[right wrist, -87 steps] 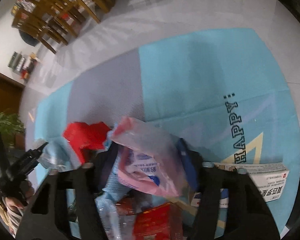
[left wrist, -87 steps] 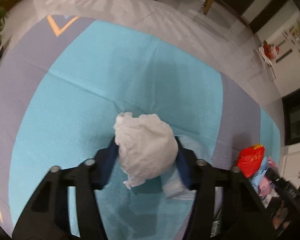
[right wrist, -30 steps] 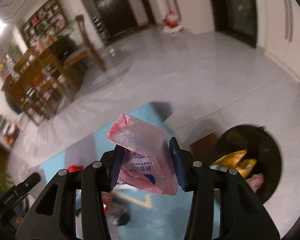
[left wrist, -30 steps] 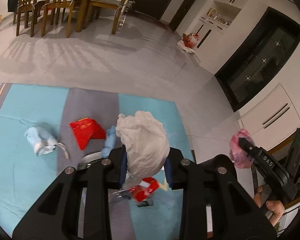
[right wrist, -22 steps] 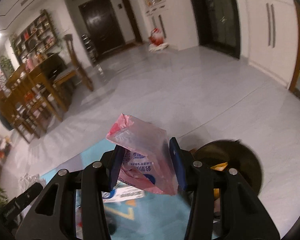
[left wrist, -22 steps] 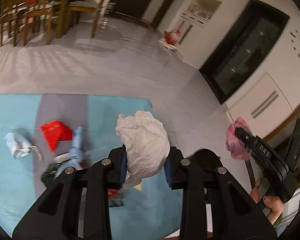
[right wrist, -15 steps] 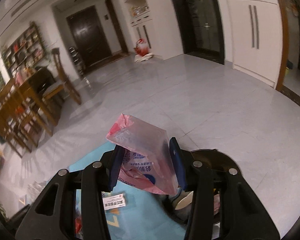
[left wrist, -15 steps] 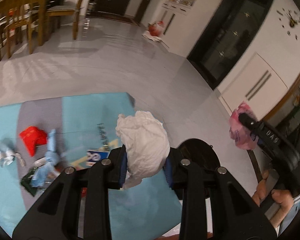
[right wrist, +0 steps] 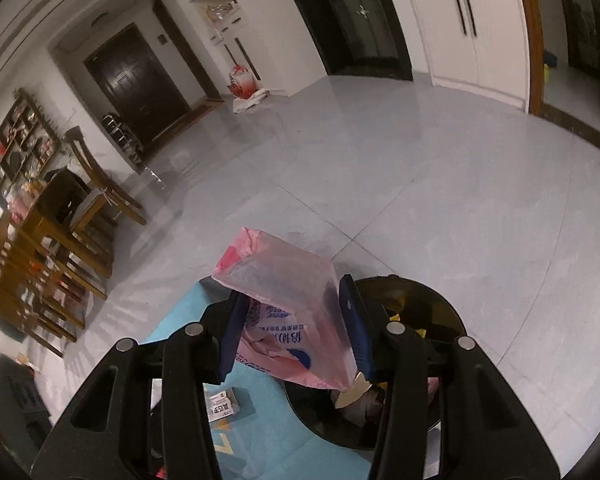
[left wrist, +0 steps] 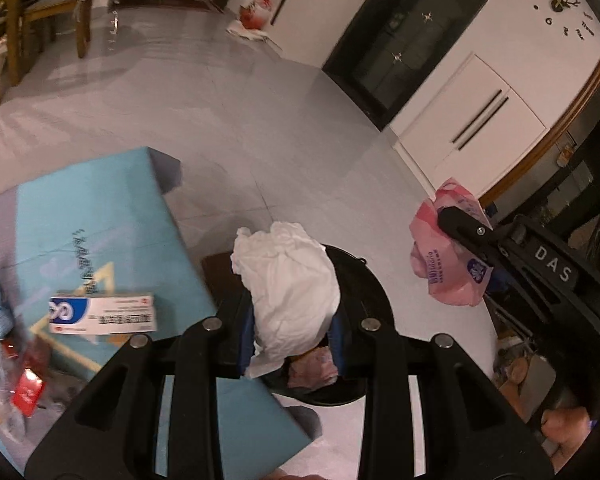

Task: Collect trash
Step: 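Carry the tissue ball and pink bag over the black trash bin, then open both tools to drop the tissue ball and pink bag into the bin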

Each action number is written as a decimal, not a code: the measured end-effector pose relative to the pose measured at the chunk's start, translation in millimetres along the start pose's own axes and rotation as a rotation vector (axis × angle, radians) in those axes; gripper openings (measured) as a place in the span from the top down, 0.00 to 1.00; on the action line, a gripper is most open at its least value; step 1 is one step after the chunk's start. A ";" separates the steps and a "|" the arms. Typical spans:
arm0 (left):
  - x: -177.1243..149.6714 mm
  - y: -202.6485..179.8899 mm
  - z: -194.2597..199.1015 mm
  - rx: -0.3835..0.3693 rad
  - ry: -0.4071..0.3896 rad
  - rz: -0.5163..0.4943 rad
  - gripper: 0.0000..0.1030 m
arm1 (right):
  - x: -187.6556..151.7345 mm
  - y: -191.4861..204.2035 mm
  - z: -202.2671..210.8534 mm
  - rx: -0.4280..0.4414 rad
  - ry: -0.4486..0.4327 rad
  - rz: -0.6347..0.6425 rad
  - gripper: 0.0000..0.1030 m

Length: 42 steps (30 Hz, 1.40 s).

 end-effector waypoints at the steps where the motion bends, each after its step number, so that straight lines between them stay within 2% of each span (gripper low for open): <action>1: 0.3 -3.5 -5.8 -0.003 0.013 -0.007 0.70 | -0.2 -4.1 1.4 -0.004 0.002 -0.006 0.55; 4: -0.5 -12.8 -20.1 -0.008 0.045 -0.026 0.70 | 2.3 -11.6 2.8 -0.051 -0.013 -0.011 0.55; 11: -0.7 -30.0 -47.9 -0.042 0.105 -0.058 0.70 | 1.8 -25.6 -4.3 -0.100 0.029 -0.036 0.53; 18: -13.6 -42.2 -84.3 -0.101 0.216 -0.068 0.70 | 1.6 -43.9 -11.1 -0.172 0.054 -0.049 0.53; 23: -23.6 -47.7 -106.2 -0.080 0.273 -0.082 0.70 | -0.9 -52.0 -18.6 -0.194 0.082 -0.074 0.53; 29: -34.9 -49.5 -120.1 -0.090 0.322 -0.086 0.70 | -6.5 -52.8 -30.0 -0.243 0.125 -0.043 0.53; 32: -38.3 -48.7 -126.1 -0.068 0.340 -0.082 0.70 | -8.4 -53.8 -33.1 -0.256 0.139 -0.033 0.50; 37: -42.8 -51.8 -135.2 -0.097 0.368 -0.063 0.68 | -8.3 -63.3 -38.9 -0.301 0.160 -0.026 0.46; 40: -42.8 -54.5 -135.7 -0.071 0.361 -0.087 0.55 | -8.8 -68.9 -40.9 -0.333 0.164 -0.026 0.38; 42: -42.5 -58.2 -131.6 -0.063 0.345 -0.104 0.40 | -8.2 -69.1 -40.8 -0.340 0.163 -0.019 0.29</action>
Point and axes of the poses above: each gripper's, at about its wrist camera, not at the fingertips, and z roughly against the way its jaws point, y to its left, x to its top, the point moved 6 cm from there along -z, roughly the way its jaws point, and after that the axes turned 9 degrees about -z, right-handed, at the moved point
